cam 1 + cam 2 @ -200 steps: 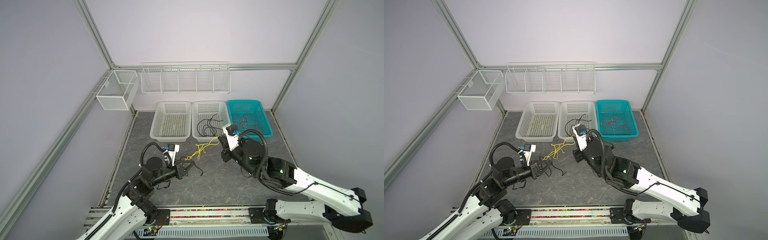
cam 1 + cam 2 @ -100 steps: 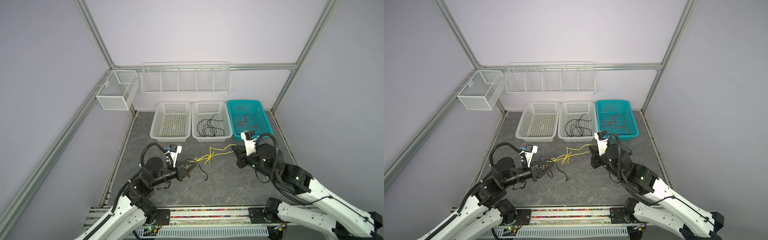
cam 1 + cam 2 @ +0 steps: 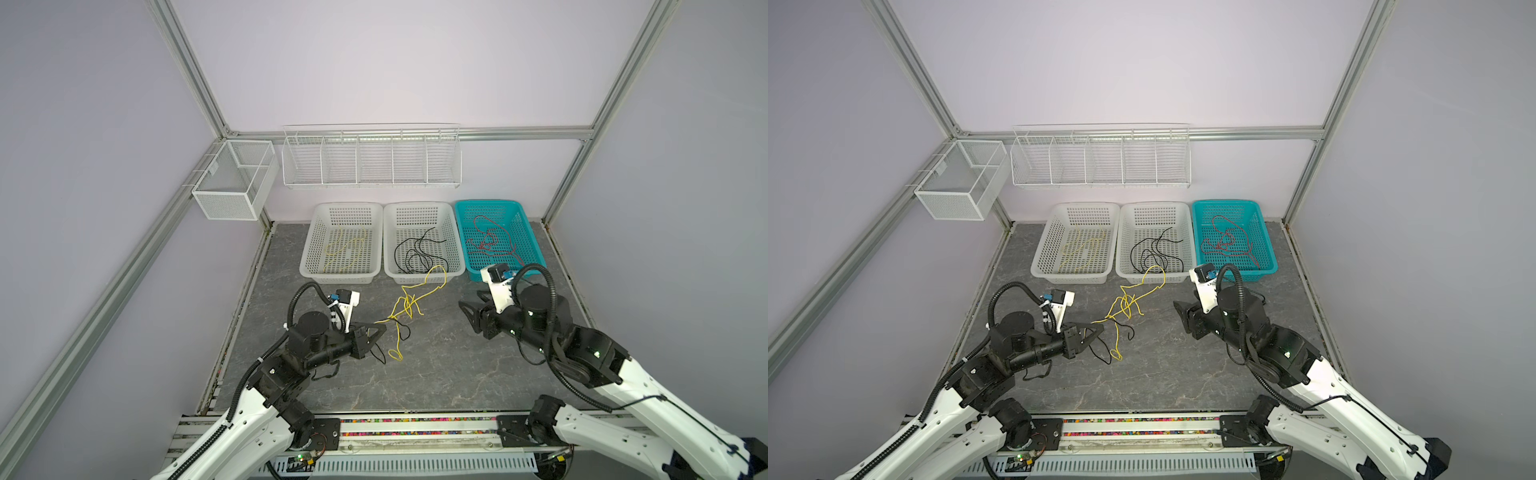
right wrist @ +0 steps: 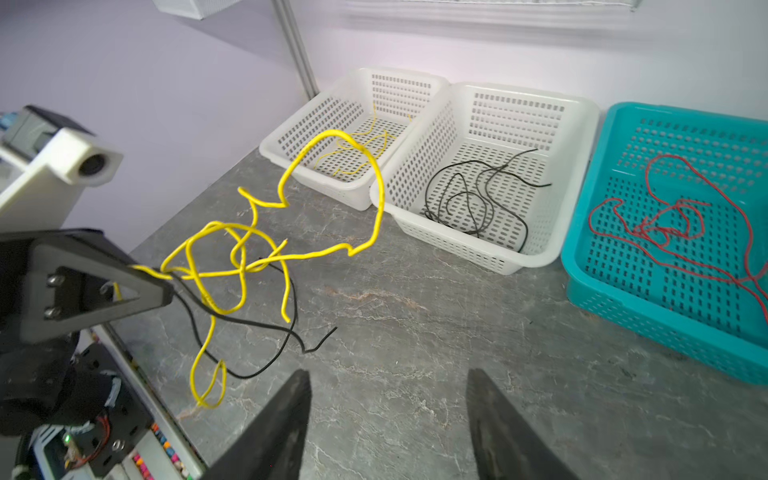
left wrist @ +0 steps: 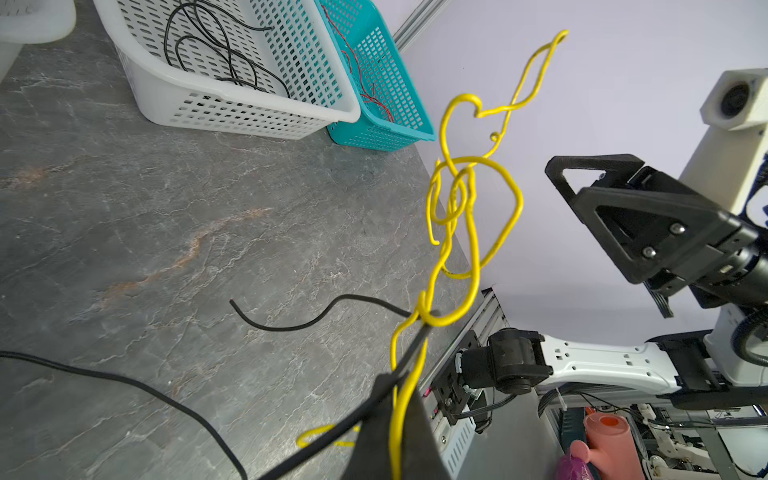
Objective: Untangle the cables
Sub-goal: 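Move the right gripper back toward the left gripper to regrasp the yellow wires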
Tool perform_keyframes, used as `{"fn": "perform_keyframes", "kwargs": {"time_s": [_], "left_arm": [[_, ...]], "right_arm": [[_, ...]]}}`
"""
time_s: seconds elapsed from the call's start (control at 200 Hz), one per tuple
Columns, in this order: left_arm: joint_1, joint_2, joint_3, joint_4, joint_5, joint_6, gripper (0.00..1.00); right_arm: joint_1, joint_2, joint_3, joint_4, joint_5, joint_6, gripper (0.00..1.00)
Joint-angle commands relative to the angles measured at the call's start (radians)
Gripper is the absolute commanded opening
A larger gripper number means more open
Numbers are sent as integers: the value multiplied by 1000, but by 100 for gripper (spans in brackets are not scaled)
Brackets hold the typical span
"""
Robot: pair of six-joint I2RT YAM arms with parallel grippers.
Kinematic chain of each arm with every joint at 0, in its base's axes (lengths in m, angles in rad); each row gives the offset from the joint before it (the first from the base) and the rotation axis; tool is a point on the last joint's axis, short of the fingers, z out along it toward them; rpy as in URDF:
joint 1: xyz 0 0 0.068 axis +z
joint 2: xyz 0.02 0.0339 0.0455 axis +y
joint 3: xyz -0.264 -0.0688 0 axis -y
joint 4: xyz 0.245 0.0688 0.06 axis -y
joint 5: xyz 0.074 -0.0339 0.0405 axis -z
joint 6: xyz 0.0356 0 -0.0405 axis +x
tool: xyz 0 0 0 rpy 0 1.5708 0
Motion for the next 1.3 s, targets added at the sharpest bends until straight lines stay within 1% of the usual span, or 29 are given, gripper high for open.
{"fn": "perform_keyframes", "kwargs": {"time_s": [0.0, 0.095, 0.21, 0.265, 0.395, 0.5, 0.58, 0.65, 0.71, 0.89, 1.12, 1.295], "left_arm": [[3, -1, -6, 9, -3, -2, 0], [3, 6, -9, 16, -1, -5, 0], [3, 16, -9, 15, 1, -6, 0], [3, 17, -6, 15, 5, -8, 0], [3, 14, -6, 5, 7, -5, 0], [3, 8, -6, -7, 5, -2, 0], [3, 2, -8, -15, 5, -1, 0], [3, -3, -13, -15, 4, -1, 0], [3, -1, -15, -14, 4, 1, 0], [3, 15, -14, -35, -7, 12, 0], [3, 77, -21, -74, -50, 22, 0], [3, 124, -39, -79, -78, 24, 0]], "right_arm": [[13, 31, -8, 92, -144, 12, 67], [57, 83, -25, 188, -189, 61, 67], [149, 186, -7, 267, -137, 97, 64], [176, 248, 15, 286, -125, 116, 61], [207, 367, 73, 279, -26, 146, 52], [224, 414, 103, 266, 59, 146, 46], [234, 433, 113, 268, 90, 142, 44], [241, 449, 121, 266, 110, 136, 37], [248, 462, 129, 252, 139, 133, 30], [254, 429, 147, 210, 203, 101, 7], [248, 314, 155, 195, 210, 67, 6], [207, 214, 142, 201, 138, 102, 7]]}}
